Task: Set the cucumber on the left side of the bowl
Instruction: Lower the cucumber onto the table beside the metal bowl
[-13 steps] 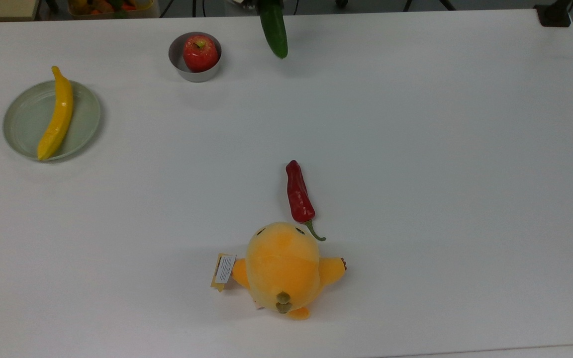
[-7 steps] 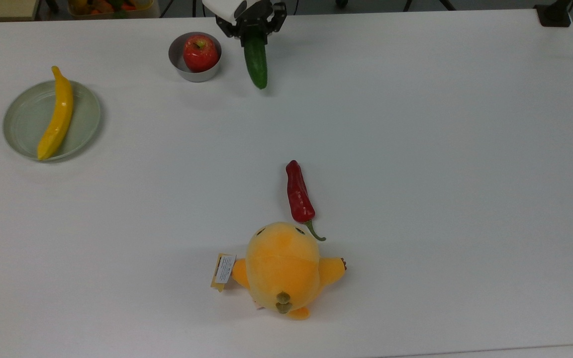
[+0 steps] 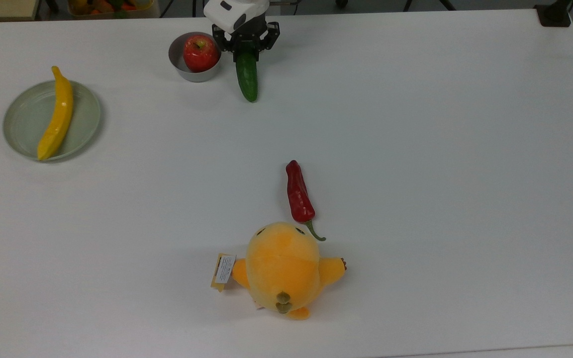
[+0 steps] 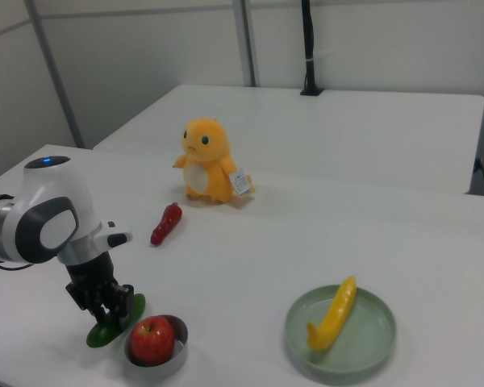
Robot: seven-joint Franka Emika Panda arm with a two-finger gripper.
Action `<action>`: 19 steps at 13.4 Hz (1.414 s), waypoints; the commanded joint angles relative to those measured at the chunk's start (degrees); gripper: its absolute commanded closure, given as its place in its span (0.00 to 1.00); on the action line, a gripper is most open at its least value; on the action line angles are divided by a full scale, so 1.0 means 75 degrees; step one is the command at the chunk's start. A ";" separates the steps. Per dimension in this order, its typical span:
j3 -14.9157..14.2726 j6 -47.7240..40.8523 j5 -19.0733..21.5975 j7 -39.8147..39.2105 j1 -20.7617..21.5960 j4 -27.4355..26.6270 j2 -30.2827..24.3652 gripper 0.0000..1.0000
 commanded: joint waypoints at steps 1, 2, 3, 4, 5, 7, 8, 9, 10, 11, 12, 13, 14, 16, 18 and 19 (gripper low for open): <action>0.0010 0.0386 -0.0185 0.0166 -0.0050 -0.0264 0.0162 0.84; 0.0010 0.0386 -0.0220 0.0166 -0.0050 -0.0265 0.0185 0.83; 0.0010 0.0351 -0.0244 0.0166 -0.0050 -0.0265 0.0278 0.82; 0.0010 0.0339 -0.0267 0.0166 -0.0038 -0.0253 0.0384 0.82; 0.0010 0.0316 -0.0314 0.0166 -0.0049 -0.0241 0.0396 0.82; 0.0010 0.0222 -0.0326 0.0166 -0.0061 -0.0206 0.0385 0.80; 0.0010 0.0199 -0.0326 0.0166 -0.0061 -0.0206 0.0385 0.77; 0.0010 0.0059 -0.0326 0.0166 -0.0096 -0.0183 0.0373 0.66; 0.0010 -0.0093 -0.0326 0.0166 -0.0143 -0.0124 0.0361 0.58; 0.0010 -0.0292 -0.0326 0.0166 -0.0155 -0.0077 0.0350 0.47; 0.0010 -0.0468 -0.0326 0.0177 -0.0155 -0.0007 0.0350 0.37; 0.0010 -0.0597 -0.0326 0.0189 -0.0155 0.0074 0.0338 0.33; 0.0010 -0.0738 -0.0314 0.0189 -0.0155 0.0099 0.0338 0.14; 0.0010 -0.0774 -0.0314 0.0201 -0.0155 0.0157 0.0338 0.00; 0.0010 -0.0949 -0.0314 0.0399 -0.0155 0.0297 0.0338 0.00; 0.0021 -0.1135 -0.0291 0.0423 -0.0143 0.0472 0.0326 0.00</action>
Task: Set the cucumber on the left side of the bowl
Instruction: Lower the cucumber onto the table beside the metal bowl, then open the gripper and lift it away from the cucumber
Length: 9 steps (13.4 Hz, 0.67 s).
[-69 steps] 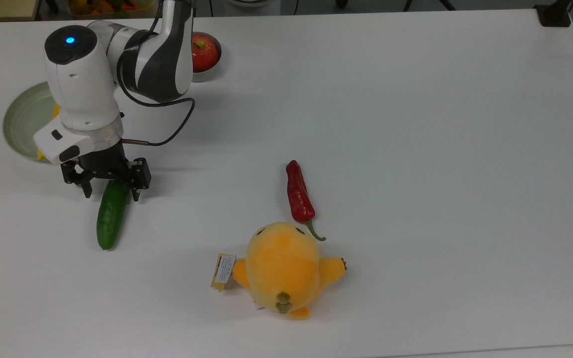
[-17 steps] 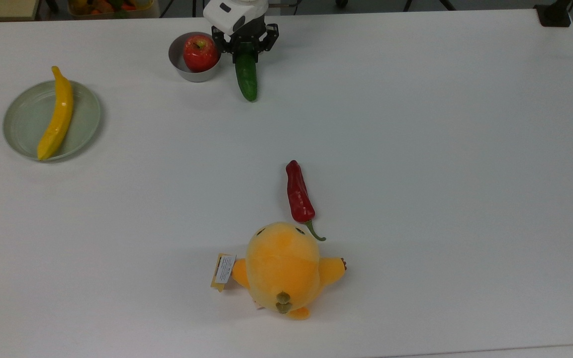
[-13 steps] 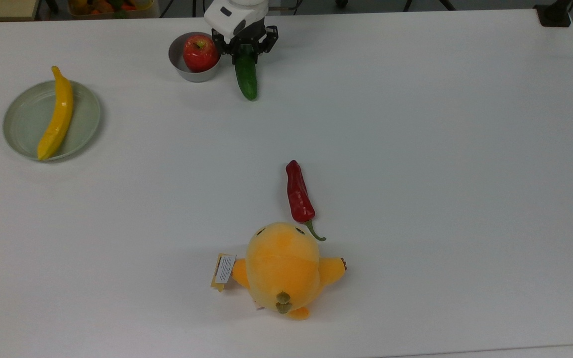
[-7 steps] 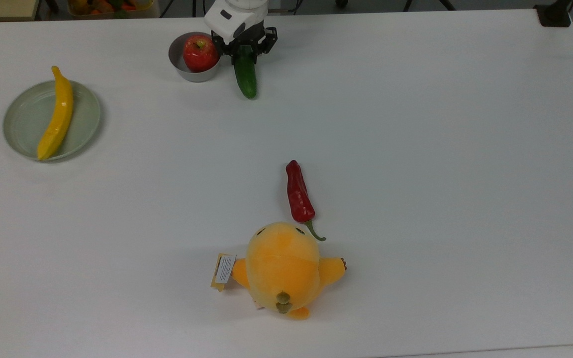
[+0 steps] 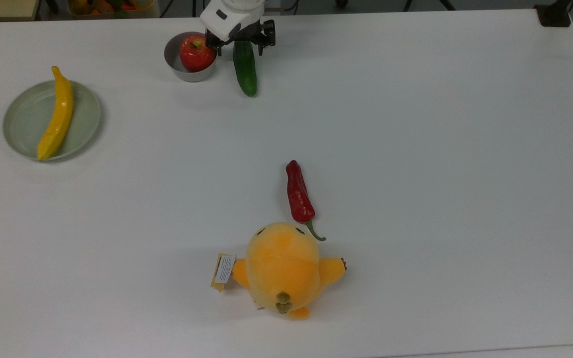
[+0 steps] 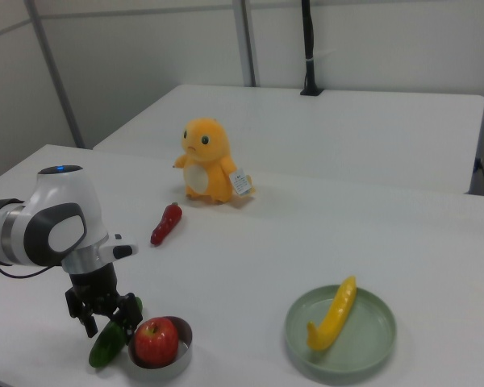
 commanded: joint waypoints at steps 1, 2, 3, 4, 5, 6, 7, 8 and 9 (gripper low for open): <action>0.0022 -0.0771 -0.0048 0.0312 0.0059 0.0671 0.0032 0.00; 0.0033 -0.1144 -0.0024 0.0487 0.0106 0.1056 0.0032 0.00; 0.0033 -0.1461 0.0069 0.0558 0.0130 0.1397 0.0032 0.00; 0.0091 -0.1813 0.0279 0.0570 0.0188 0.1795 0.0032 0.00; 0.0173 -0.2187 0.0571 0.0559 0.0212 0.2274 0.0055 0.00; 0.0209 -0.2818 0.0933 0.0559 0.0201 0.3021 0.0067 0.00; 0.0209 -0.3230 0.1076 0.0570 0.0212 0.3516 0.0090 0.00; 0.0209 -0.3571 0.1182 0.0571 0.0212 0.3974 0.0102 0.00; 0.0209 -0.3876 0.1288 0.0571 0.0189 0.4407 0.0114 0.00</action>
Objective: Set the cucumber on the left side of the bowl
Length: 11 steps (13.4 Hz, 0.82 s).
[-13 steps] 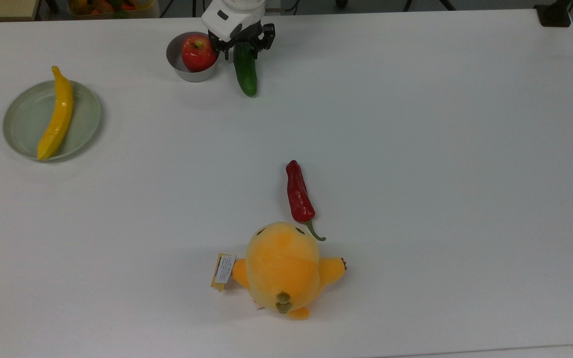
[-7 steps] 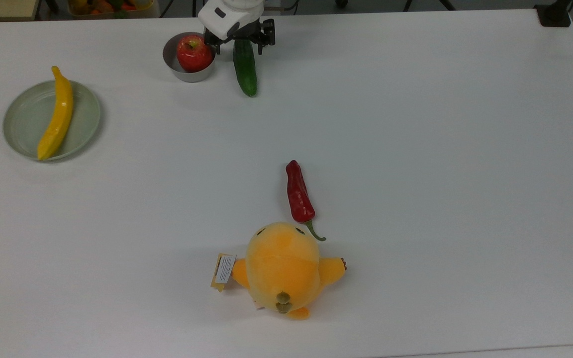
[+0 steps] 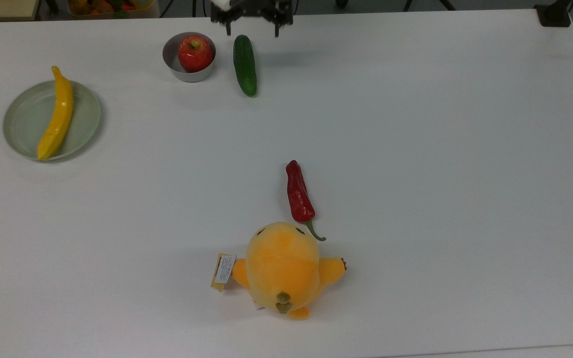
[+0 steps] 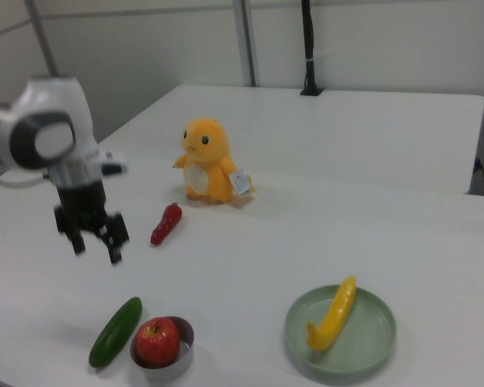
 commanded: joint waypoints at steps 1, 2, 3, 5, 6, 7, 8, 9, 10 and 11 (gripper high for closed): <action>-0.0005 -0.1428 0.0540 0.0146 0.0012 0.1880 0.0146 0.00; -0.0005 -0.1732 0.0704 0.0146 -0.0012 0.2302 0.0158 0.00; -0.0005 -0.2107 0.0822 0.0146 -0.0024 0.2874 0.0158 0.00; -0.0087 -0.2577 0.1032 0.0251 -0.0233 0.3614 0.0193 0.00; -0.0098 -0.2649 0.1115 0.0252 -0.0339 0.3769 0.0240 0.00; -0.0122 -0.2650 0.1139 0.0252 -0.0398 0.3887 0.0321 0.00; -0.0226 -0.2592 0.1128 0.0252 -0.0411 0.3992 0.0473 0.00; -0.0355 -0.2533 0.1128 0.0229 -0.0399 0.4132 0.0660 0.00; -0.0414 -0.2393 0.1116 0.0112 -0.0376 0.4401 0.0975 0.00; -0.0427 -0.2102 0.1035 0.0042 -0.0364 0.4461 0.1129 0.00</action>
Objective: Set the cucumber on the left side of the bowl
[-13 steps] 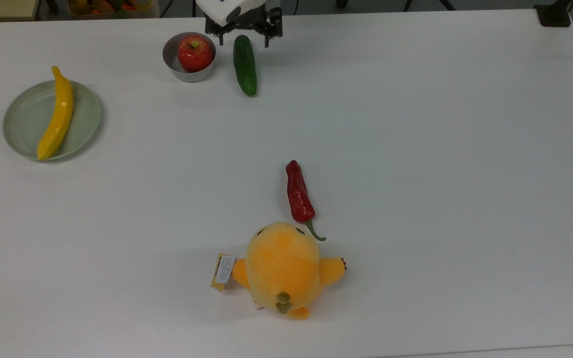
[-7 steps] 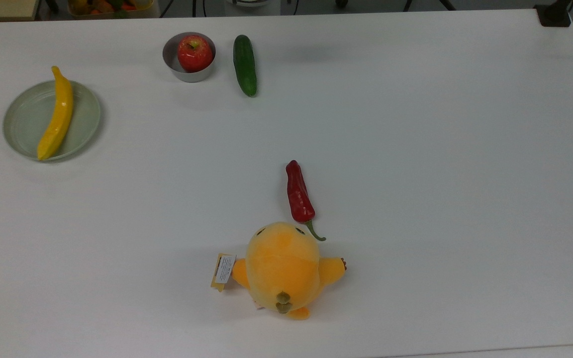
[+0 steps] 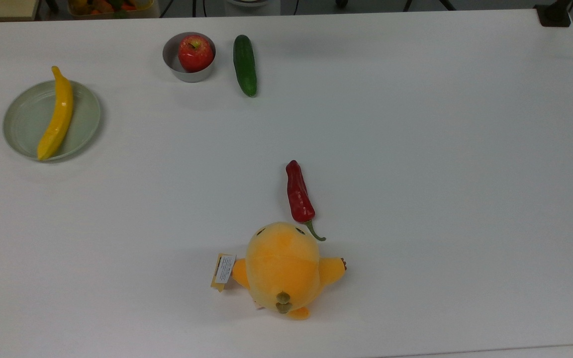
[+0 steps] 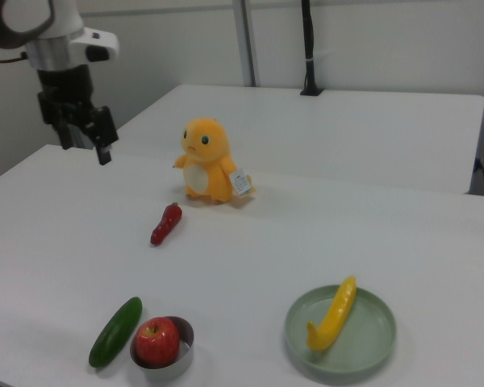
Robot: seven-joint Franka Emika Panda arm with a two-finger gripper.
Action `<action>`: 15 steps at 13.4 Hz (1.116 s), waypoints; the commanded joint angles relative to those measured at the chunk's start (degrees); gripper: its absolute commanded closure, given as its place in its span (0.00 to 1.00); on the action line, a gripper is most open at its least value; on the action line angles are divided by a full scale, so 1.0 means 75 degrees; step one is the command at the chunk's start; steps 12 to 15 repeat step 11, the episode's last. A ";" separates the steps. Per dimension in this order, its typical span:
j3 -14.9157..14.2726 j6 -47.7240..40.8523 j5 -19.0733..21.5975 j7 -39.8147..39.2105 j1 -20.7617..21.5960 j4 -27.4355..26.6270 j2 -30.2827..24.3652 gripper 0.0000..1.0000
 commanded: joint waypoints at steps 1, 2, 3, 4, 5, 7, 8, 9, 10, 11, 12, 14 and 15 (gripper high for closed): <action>-0.0161 0.0714 0.0054 -0.0233 0.0069 0.0672 0.0997 0.00; -0.0161 0.1043 0.0054 -0.0373 0.0080 0.0672 0.1137 0.00; -0.0173 0.1244 0.0043 -0.0595 0.0080 0.0683 0.1232 0.00; -0.0254 0.1408 0.0031 -0.0957 0.0080 0.0672 0.1302 0.00; -0.0371 0.1526 0.0031 -0.1320 0.0092 0.0672 0.1303 0.00; -0.0501 0.1562 0.0042 -0.1792 0.0104 0.0625 0.1291 0.00; -0.0513 0.1562 0.0031 -0.1793 0.0092 0.0625 0.1303 0.00; -0.0513 0.1551 0.0031 -0.1839 0.0092 0.0636 0.1280 0.00; -0.0513 0.1551 0.0008 -0.1840 0.0104 0.0637 0.1256 0.00; -0.0501 0.1539 -0.0039 -0.1851 0.0104 0.0625 0.1256 0.00; -0.0501 0.1539 -0.0039 -0.1851 0.0104 0.0625 0.1256 0.00; -0.0501 0.1539 -0.0039 -0.1851 0.0104 0.0625 0.1256 0.00; -0.0501 0.1539 -0.0039 -0.1851 0.0104 0.0625 0.1256 0.00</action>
